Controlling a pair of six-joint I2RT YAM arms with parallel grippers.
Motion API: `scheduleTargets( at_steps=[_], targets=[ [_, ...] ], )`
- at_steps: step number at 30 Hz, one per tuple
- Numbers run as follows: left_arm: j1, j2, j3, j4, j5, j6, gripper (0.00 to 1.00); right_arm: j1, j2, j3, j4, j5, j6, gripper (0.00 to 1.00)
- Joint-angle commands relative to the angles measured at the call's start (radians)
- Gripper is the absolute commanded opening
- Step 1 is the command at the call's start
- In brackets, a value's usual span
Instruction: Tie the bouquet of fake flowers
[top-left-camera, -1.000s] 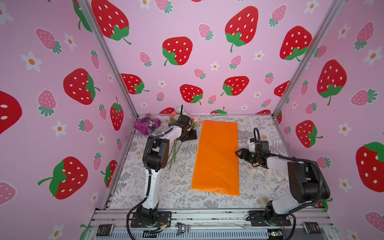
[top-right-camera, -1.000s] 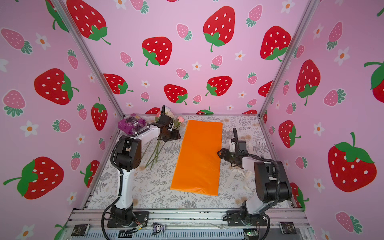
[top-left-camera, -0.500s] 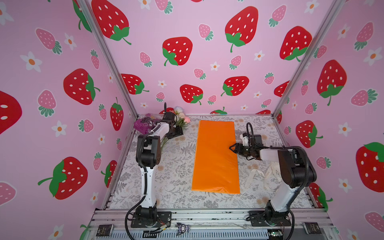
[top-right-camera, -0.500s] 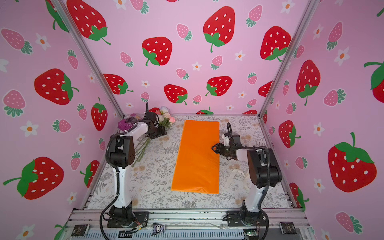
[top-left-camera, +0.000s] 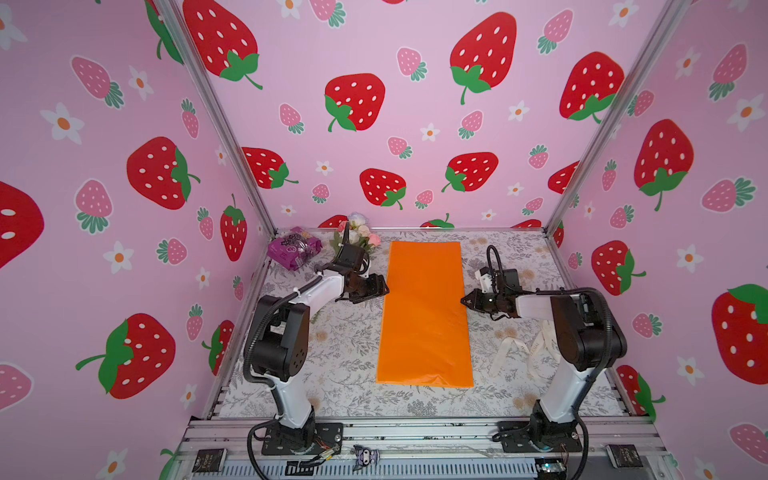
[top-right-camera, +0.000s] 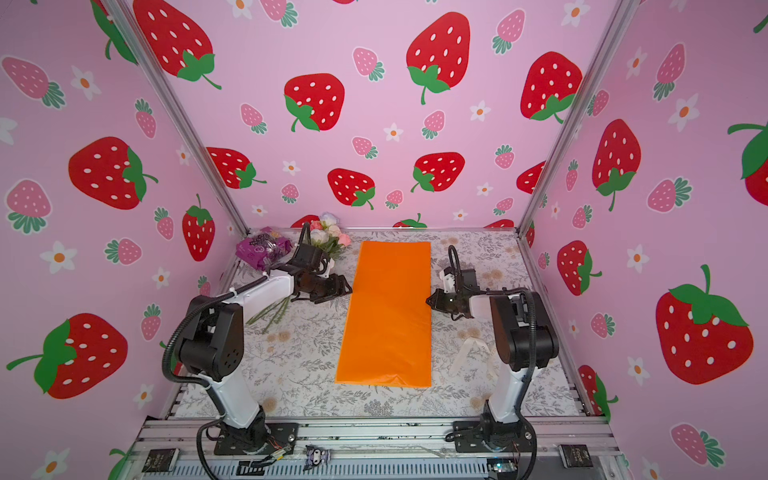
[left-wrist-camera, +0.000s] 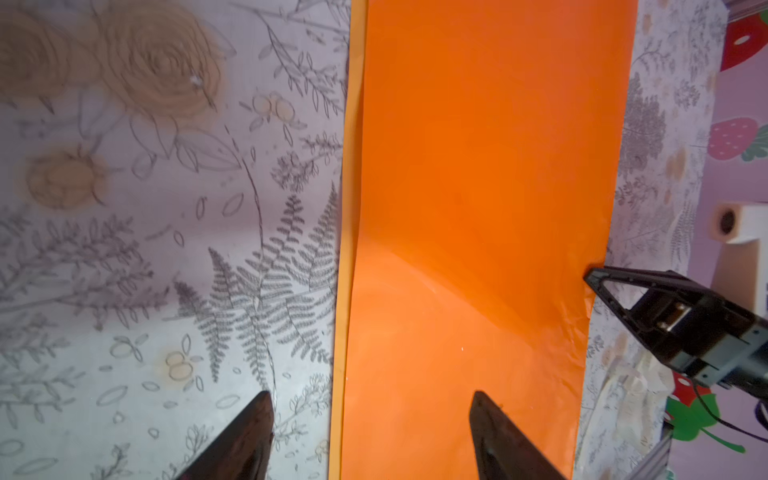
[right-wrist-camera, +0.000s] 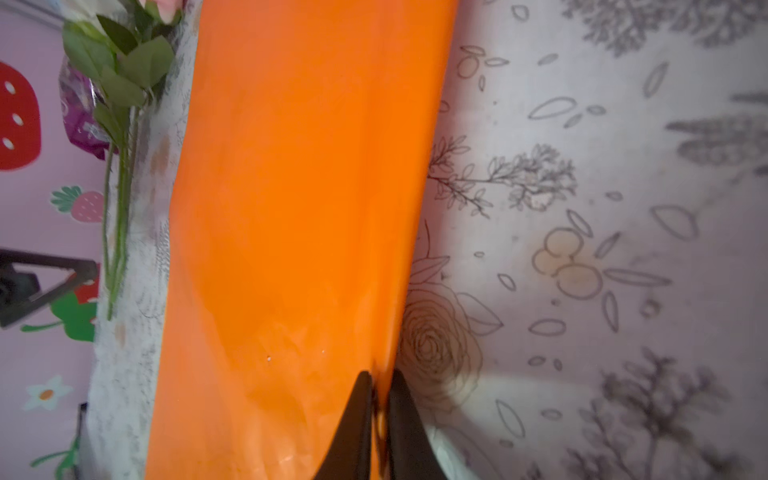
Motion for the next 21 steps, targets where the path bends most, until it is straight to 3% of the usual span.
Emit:
scheduleTargets(
  at_steps=[1,8,21],
  targets=[
    [-0.004,-0.037,-0.087,0.085,0.121,-0.109,0.76,0.000,-0.089,-0.025,-0.026,-0.010,-0.026,0.06],
    [-0.073,-0.027,-0.190,0.221,0.186,-0.222,0.76,-0.011,-0.057,-0.057,-0.016,-0.031,-0.042,0.06],
    [-0.108,0.021,-0.161,0.164,0.065,-0.190,0.76,-0.022,-0.021,-0.065,-0.008,0.000,-0.047,0.06]
  ],
)
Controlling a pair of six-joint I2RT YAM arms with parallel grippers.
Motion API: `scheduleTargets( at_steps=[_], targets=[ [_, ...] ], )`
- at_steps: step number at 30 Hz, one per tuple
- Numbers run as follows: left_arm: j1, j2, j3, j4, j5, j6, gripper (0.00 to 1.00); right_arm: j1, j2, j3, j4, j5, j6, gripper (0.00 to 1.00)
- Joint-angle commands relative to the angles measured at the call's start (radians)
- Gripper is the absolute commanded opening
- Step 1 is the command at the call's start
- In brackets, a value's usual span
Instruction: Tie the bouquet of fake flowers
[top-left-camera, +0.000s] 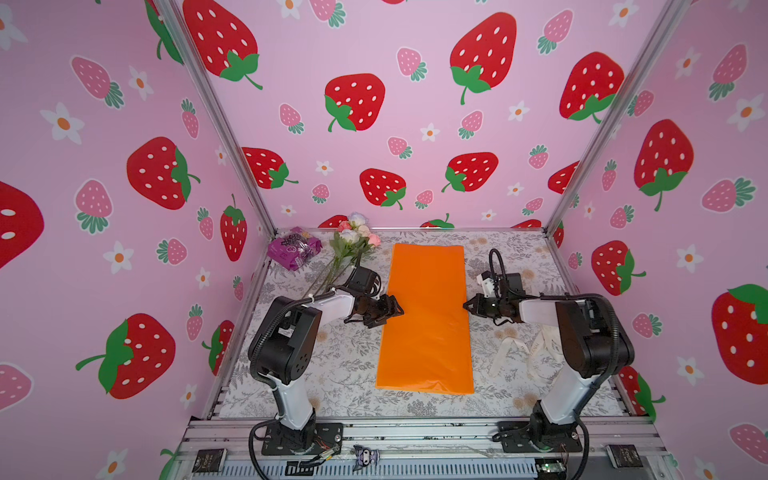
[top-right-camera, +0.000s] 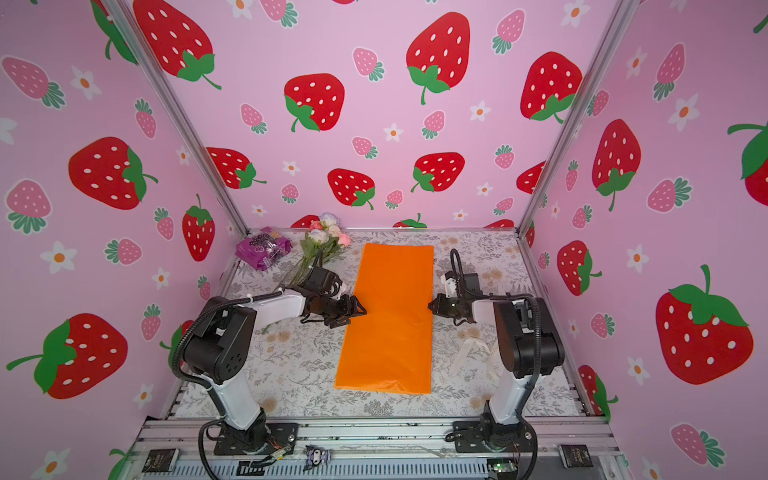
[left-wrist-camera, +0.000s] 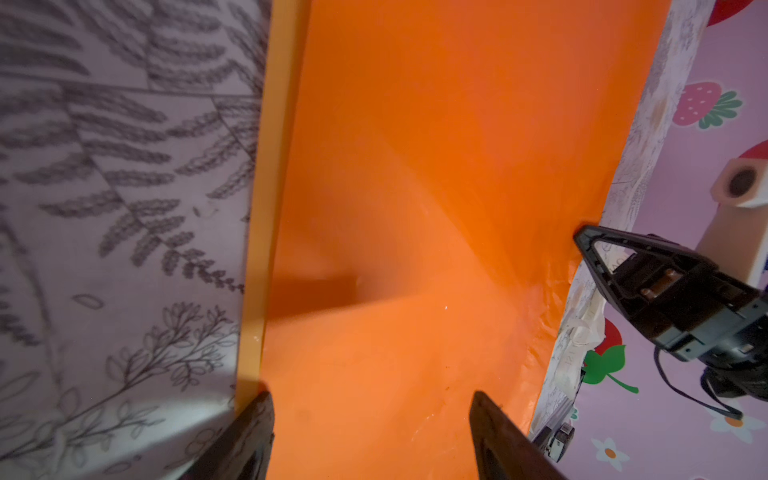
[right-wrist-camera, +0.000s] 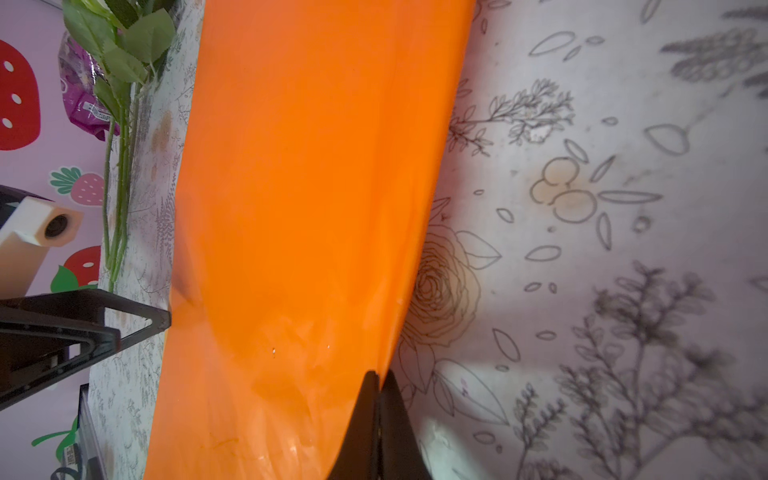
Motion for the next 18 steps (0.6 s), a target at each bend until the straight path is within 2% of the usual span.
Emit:
scheduleTargets(
  at_steps=[1,4,6,9,18],
  targets=[
    [0.000,-0.011,0.022,-0.042,-0.059,0.017,0.76,-0.006,0.011,-0.013,0.001,0.014,-0.020,0.06],
    [-0.006,-0.044,0.000,-0.054,-0.110,0.025,0.75,-0.008,0.014,-0.014,0.002,0.013,-0.020,0.06],
    [-0.004,-0.052,-0.012,-0.028,-0.087,0.018,0.75,-0.008,0.014,-0.016,0.005,0.014,-0.019,0.06],
    [-0.003,-0.031,0.016,-0.085,-0.092,0.035,0.74,-0.008,0.014,-0.023,0.014,0.012,-0.011,0.06],
    [-0.020,-0.013,0.008,-0.038,-0.043,0.022,0.69,-0.009,0.025,-0.033,0.022,0.012,-0.005,0.06]
  ],
)
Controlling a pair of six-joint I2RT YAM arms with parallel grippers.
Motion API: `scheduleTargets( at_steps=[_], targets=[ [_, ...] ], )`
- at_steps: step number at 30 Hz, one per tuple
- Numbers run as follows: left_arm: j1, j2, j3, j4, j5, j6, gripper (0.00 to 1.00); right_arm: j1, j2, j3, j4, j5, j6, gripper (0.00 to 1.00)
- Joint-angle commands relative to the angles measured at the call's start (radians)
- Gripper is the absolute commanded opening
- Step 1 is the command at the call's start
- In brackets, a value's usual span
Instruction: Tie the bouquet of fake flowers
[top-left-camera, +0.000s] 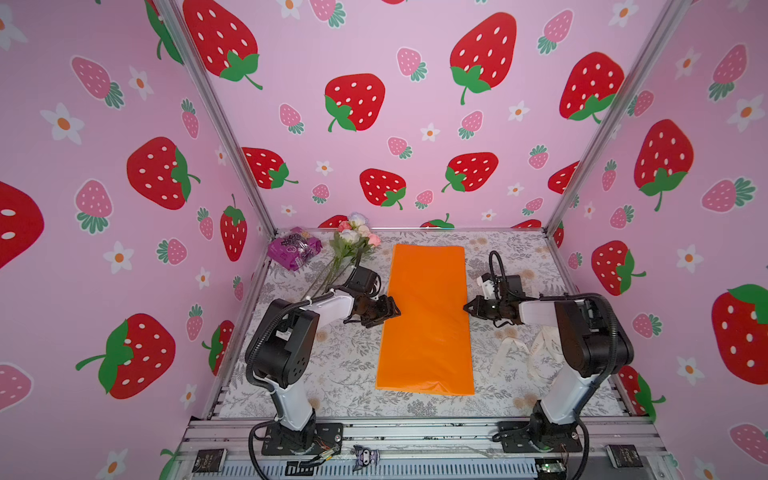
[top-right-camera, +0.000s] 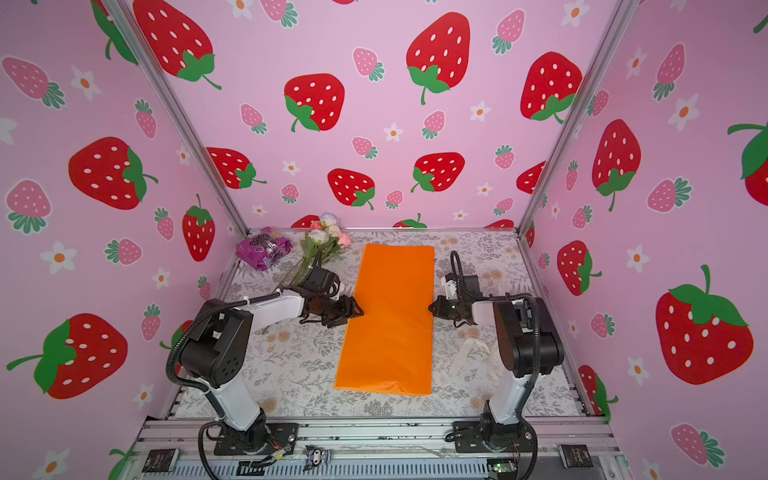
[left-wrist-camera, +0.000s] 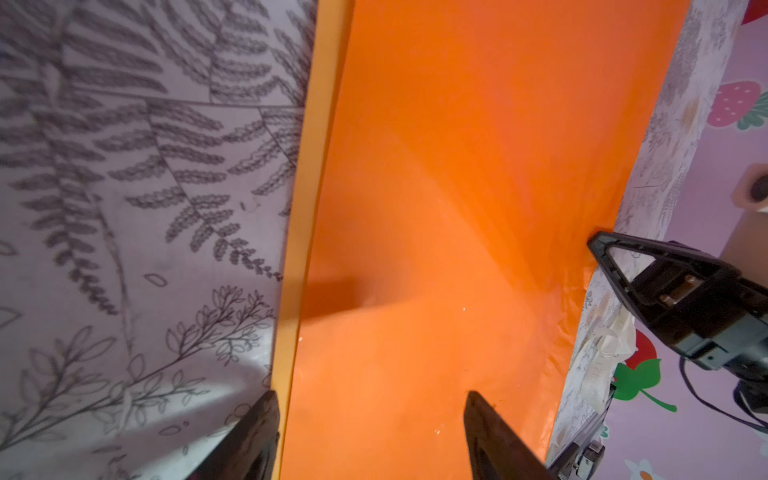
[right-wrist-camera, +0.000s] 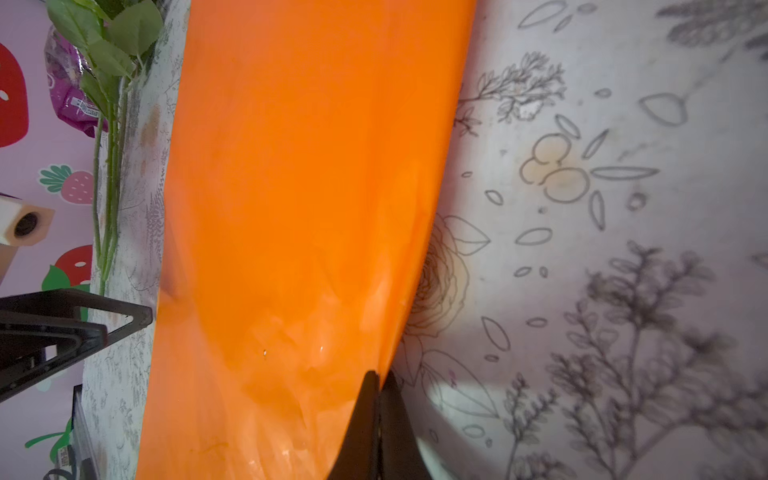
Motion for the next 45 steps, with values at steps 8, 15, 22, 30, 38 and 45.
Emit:
scheduleTargets(
  at_steps=[8,15,22,30,38,45],
  targets=[
    [-0.012,-0.031,-0.037,0.013,-0.010,-0.004,0.65,-0.006,0.017,-0.020,0.011,0.006,0.003,0.06],
    [-0.019,0.031,-0.039,0.023,0.025,-0.015,0.66,-0.007,0.020,-0.017,0.016,-0.005,0.011,0.07],
    [-0.023,0.051,-0.035,0.057,0.076,-0.020,0.65,-0.006,0.025,-0.027,0.025,-0.011,0.016,0.07],
    [-0.019,0.069,-0.026,0.124,0.150,-0.032,0.68,-0.007,0.037,-0.023,0.035,-0.016,0.023,0.08],
    [-0.006,0.064,-0.006,0.030,0.001,-0.015,0.67,-0.007,0.031,-0.026,0.036,-0.014,0.023,0.09],
    [-0.003,0.069,-0.068,0.203,0.135,-0.074,0.65,-0.007,0.033,-0.037,0.058,-0.042,0.026,0.09]
  ],
)
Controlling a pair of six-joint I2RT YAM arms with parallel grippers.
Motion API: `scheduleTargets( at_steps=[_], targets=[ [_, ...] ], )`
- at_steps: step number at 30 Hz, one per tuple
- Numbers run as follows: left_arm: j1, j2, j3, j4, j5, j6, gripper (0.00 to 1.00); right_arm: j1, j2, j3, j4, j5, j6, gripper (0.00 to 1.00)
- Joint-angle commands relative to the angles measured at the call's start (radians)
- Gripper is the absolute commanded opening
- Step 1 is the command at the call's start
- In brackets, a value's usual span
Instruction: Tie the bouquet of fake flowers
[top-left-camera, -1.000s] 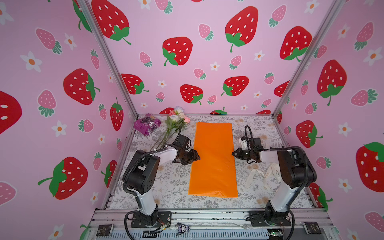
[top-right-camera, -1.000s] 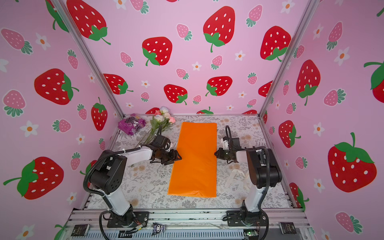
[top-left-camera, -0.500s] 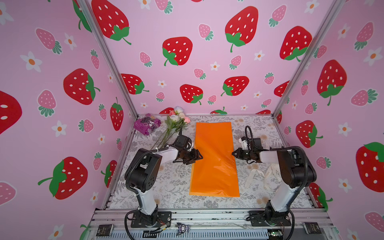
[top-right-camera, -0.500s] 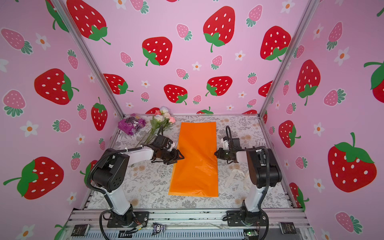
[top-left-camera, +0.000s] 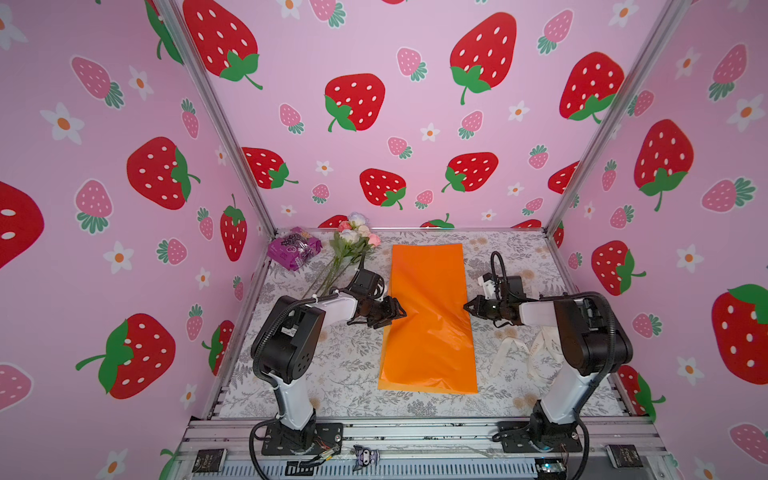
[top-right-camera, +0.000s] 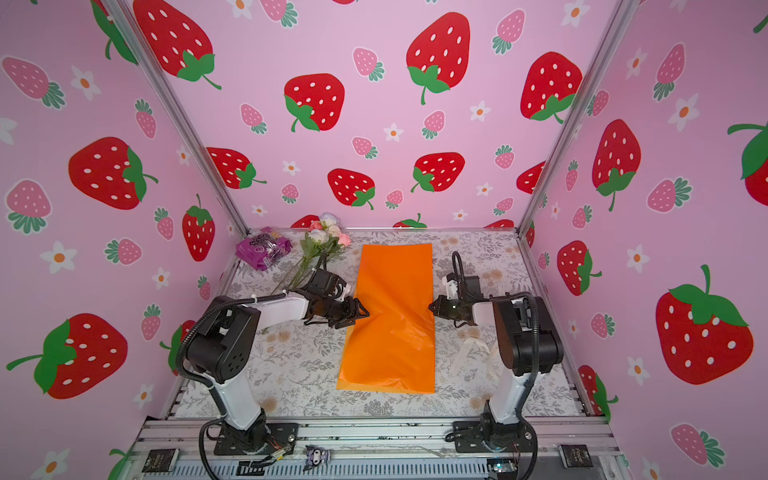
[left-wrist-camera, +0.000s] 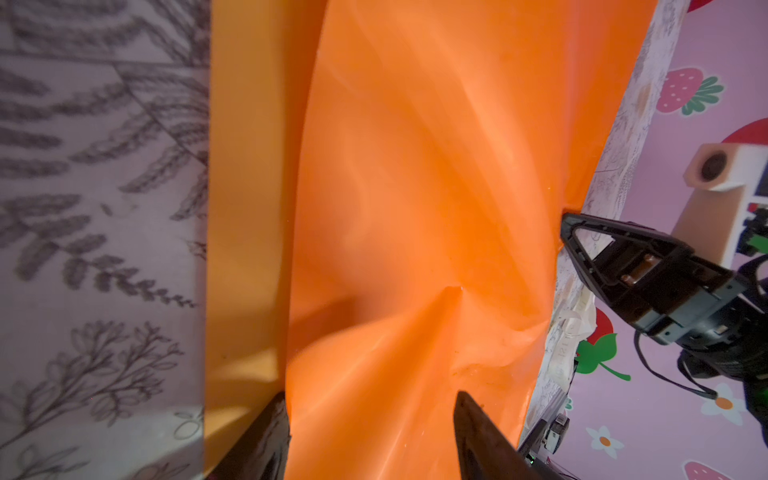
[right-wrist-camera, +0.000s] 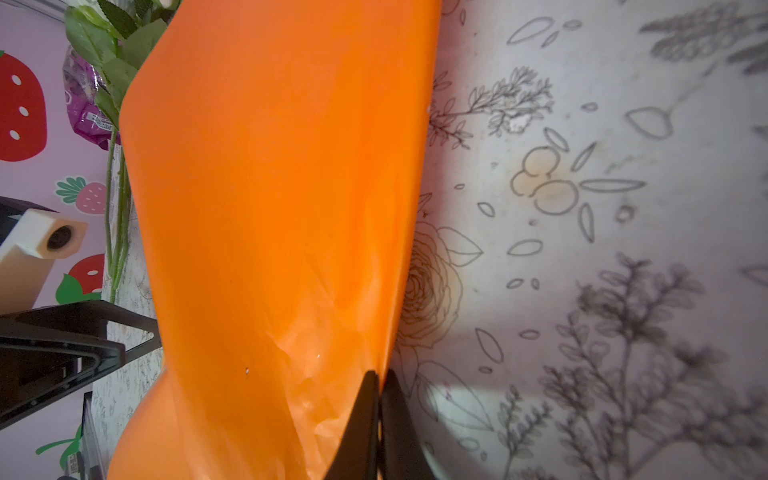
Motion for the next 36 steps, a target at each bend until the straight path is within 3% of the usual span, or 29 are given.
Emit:
scheduleTargets(
  at_steps=[1,10,16,24,31,36],
  targets=[
    [0.006,0.029,-0.045,0.103,0.065,-0.052,0.66,-0.005,0.025,-0.021,0.007,-0.033,0.000,0.09],
    [0.006,0.067,0.008,0.189,0.126,-0.089,0.73,-0.005,0.032,-0.031,0.022,-0.049,0.004,0.09],
    [0.009,0.038,0.013,0.094,0.068,-0.109,0.73,-0.006,0.025,-0.031,0.015,-0.024,0.015,0.09],
    [-0.020,-0.134,-0.232,0.214,0.055,-0.261,0.74,-0.008,0.002,-0.054,0.036,0.042,0.070,0.09],
    [-0.072,-0.230,-0.353,0.298,0.028,-0.369,0.75,-0.008,-0.003,-0.086,0.089,0.033,0.112,0.07],
    [-0.080,-0.209,-0.413,0.492,0.064,-0.472,0.74,-0.008,0.000,-0.099,0.127,-0.011,0.118,0.10]
  ],
)
